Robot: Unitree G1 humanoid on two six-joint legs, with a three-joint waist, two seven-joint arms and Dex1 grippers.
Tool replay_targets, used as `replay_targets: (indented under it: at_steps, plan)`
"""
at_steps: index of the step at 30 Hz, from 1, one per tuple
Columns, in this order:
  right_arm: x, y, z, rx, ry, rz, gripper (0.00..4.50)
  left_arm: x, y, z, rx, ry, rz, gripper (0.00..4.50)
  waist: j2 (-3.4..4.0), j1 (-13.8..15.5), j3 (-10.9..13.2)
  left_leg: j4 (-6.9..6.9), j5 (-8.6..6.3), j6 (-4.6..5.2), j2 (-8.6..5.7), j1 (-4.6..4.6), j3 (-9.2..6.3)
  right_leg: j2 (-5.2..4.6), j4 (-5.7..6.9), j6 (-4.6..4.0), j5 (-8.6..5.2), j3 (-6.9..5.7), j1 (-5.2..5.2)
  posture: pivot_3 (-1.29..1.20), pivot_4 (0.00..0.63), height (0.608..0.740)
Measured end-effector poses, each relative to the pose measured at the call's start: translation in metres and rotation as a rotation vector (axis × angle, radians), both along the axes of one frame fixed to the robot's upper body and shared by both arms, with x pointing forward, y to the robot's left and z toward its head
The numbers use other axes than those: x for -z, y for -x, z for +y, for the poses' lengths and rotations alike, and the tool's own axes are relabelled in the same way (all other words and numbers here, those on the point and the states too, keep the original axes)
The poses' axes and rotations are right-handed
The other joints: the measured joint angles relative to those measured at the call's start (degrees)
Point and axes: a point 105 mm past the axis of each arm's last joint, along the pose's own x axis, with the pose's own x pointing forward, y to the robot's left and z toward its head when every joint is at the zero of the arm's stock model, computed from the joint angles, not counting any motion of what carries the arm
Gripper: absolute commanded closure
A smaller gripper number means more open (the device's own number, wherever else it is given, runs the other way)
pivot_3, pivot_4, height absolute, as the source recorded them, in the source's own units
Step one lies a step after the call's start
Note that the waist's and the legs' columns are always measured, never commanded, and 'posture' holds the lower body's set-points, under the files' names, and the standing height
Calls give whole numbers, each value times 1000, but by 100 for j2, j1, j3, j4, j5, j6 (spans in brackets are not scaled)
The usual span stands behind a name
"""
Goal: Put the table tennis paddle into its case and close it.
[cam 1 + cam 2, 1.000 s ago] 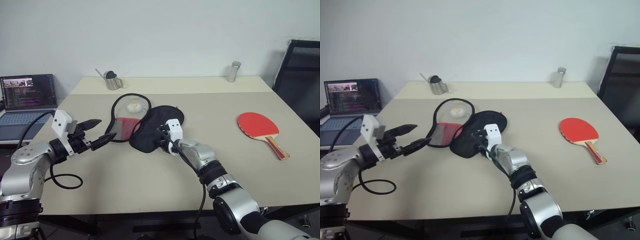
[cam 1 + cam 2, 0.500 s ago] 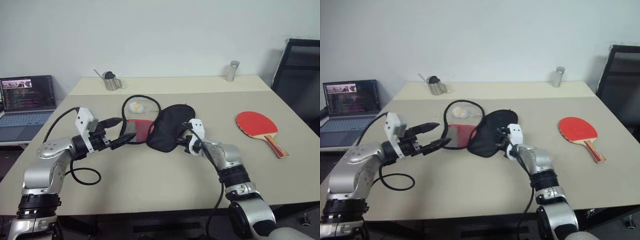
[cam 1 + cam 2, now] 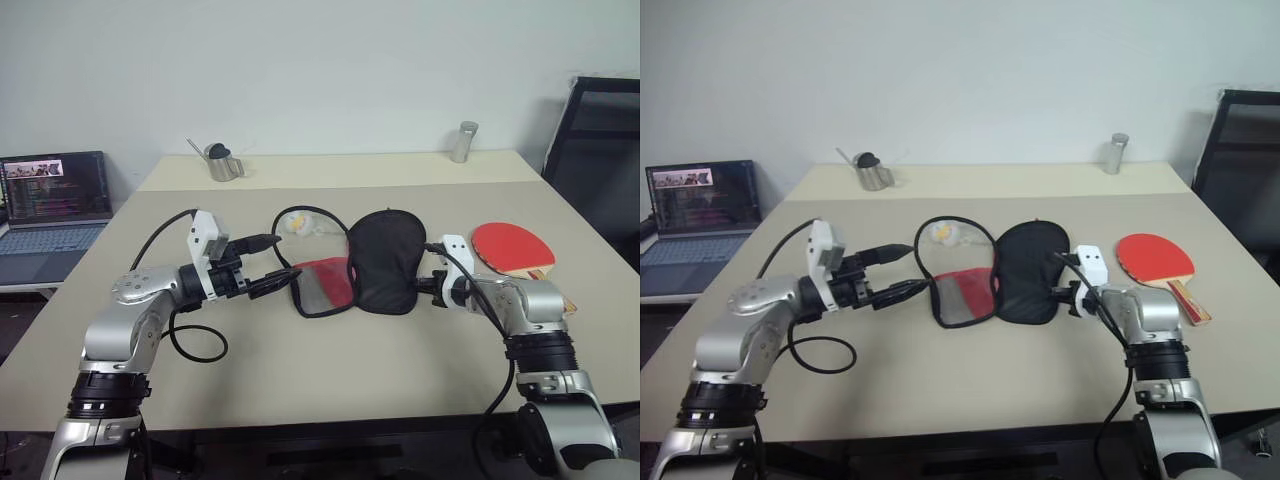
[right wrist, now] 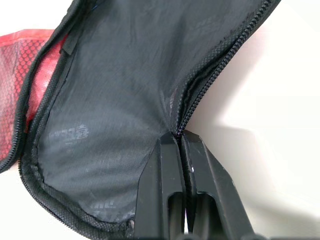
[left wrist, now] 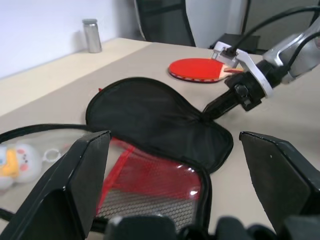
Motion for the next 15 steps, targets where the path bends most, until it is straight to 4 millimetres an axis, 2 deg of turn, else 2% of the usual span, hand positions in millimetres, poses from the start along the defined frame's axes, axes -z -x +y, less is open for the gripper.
replay_targets:
  at_steps: [9,15]
  plan:
    - [-6,-5,-18,15,23,-7,4475,0,0,-4,20,-3,-2,0,-3,-5,1,0,0,0,0,1,6,0,-2,0,0,5,-1,0,150,740]
    - [-2,-6,-21,19,21,2,4475,0,0,-4,23,-3,-2,0,-3,-5,2,0,0,0,0,1,9,0,-3,0,0,7,-1,0,150,740]
